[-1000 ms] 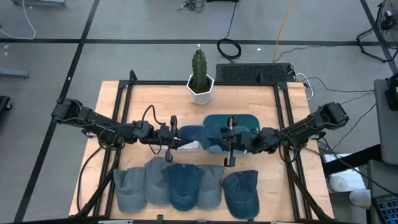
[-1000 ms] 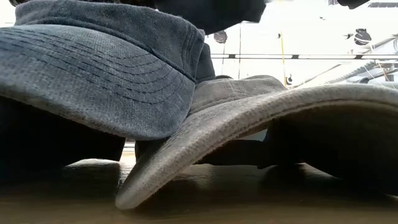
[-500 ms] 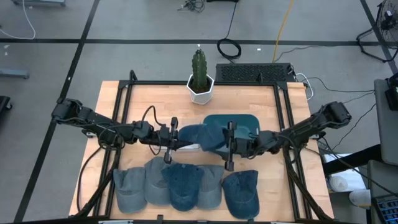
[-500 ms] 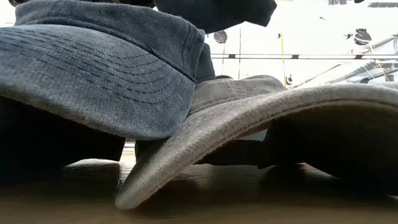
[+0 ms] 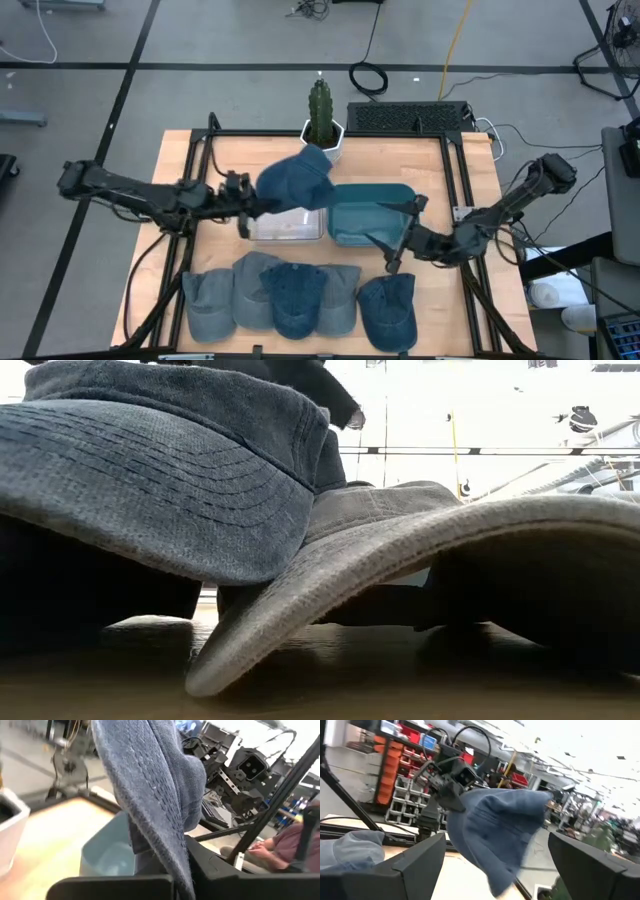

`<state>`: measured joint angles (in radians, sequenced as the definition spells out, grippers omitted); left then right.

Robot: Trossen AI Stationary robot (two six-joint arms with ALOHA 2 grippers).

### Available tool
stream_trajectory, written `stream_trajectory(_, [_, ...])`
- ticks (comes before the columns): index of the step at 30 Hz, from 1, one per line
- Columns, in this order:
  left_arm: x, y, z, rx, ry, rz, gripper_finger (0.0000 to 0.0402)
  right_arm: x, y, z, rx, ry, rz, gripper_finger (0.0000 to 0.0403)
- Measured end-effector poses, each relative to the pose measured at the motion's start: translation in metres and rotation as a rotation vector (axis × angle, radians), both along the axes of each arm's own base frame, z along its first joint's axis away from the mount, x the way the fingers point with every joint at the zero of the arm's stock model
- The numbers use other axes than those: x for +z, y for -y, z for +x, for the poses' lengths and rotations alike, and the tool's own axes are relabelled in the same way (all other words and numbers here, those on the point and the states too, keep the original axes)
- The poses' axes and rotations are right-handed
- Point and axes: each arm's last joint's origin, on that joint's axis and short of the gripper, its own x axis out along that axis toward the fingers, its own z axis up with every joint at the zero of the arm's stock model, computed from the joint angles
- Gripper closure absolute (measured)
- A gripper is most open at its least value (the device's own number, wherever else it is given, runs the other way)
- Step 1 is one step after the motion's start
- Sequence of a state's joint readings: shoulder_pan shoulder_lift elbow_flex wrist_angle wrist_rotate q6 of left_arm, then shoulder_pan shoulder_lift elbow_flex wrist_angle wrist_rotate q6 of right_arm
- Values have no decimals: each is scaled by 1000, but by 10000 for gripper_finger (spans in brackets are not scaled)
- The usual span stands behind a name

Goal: Pick & Place hat
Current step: Put the right blue cap into the transparent bin

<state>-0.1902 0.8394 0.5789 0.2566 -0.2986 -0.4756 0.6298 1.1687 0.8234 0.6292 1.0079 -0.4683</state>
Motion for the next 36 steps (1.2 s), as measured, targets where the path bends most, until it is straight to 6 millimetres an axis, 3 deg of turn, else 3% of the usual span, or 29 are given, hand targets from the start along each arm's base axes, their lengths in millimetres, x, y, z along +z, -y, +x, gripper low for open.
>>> stream_trajectory(3, [4,-4,-22,8,-29,-89,392,1,-4,-7,-22,-13,11,70])
stream_trajectory(7, [7,-13,-48,172,-149,-132,392,1,-7,-9,-19,-18,12,76])
stream_trajectory(12, [9,-18,-59,294,-234,-141,392,1,-6,-8,-18,-12,23,78])
stream_trajectory(15, [3,-16,-56,247,-327,-194,392,1,-4,-7,-26,-11,27,78])
stream_trajectory(19, [-7,-7,-47,28,-456,-313,392,1,-2,-6,-36,-10,27,78])
stream_trajectory(23, [-4,0,-36,-137,-451,-378,392,0,-1,-5,-38,-1,47,78])
stream_trajectory(36, [-33,-3,4,-64,-594,-357,392,-2,-1,-4,-33,-7,55,78])
